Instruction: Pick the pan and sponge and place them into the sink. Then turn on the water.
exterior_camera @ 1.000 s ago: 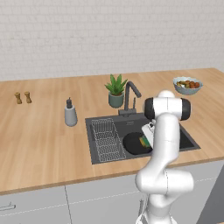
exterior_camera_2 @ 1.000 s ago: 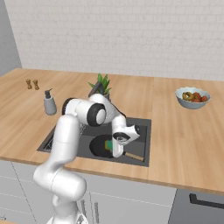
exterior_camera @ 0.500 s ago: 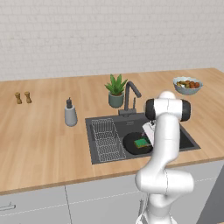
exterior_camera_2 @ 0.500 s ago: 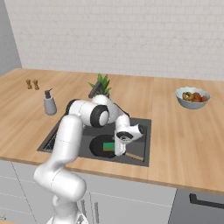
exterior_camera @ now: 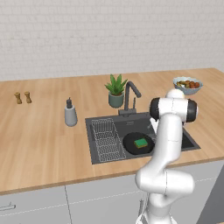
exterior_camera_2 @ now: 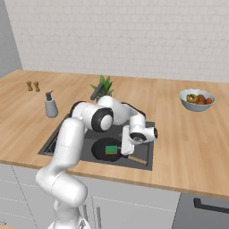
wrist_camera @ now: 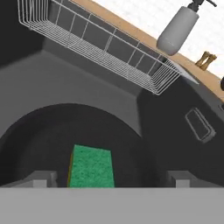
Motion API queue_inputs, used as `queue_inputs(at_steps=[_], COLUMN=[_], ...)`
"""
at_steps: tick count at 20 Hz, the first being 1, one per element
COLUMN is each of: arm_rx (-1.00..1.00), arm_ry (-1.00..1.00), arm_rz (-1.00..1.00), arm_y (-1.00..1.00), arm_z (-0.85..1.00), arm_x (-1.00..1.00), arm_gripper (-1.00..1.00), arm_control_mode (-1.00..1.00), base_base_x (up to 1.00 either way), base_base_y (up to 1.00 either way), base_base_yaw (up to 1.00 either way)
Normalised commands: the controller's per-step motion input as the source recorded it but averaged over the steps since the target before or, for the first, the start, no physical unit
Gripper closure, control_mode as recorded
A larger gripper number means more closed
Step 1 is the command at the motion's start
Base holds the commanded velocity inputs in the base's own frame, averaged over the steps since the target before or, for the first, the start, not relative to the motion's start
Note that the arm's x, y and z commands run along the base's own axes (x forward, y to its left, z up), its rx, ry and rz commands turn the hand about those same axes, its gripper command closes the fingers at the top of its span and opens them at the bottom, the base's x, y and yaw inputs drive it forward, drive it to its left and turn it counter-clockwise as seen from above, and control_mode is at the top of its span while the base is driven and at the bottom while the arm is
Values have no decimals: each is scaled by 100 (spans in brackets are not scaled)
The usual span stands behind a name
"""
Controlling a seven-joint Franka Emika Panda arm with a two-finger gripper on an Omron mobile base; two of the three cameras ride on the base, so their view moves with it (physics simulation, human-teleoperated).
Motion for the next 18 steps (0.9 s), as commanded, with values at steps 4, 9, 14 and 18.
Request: queue_inputs(at_steps=[4, 9, 14, 18], arm_rx=[21, 23, 22, 20], arm_ry=[0, -8, -17, -5], arm_rz=[-6, -11, -15, -16], arm_y=[0, 0, 0, 0], arm_z=[77, 49, 41, 59], arm_x=[-28, -46, -46, -25], arm_gripper=[-100, -100, -100, -100], arm_control_mode=[-100, -100, -100, -100], base_base_x=[0, 0, 0, 0], base_base_y=[0, 0, 0, 0], base_base_yaw=[0, 0, 0, 0])
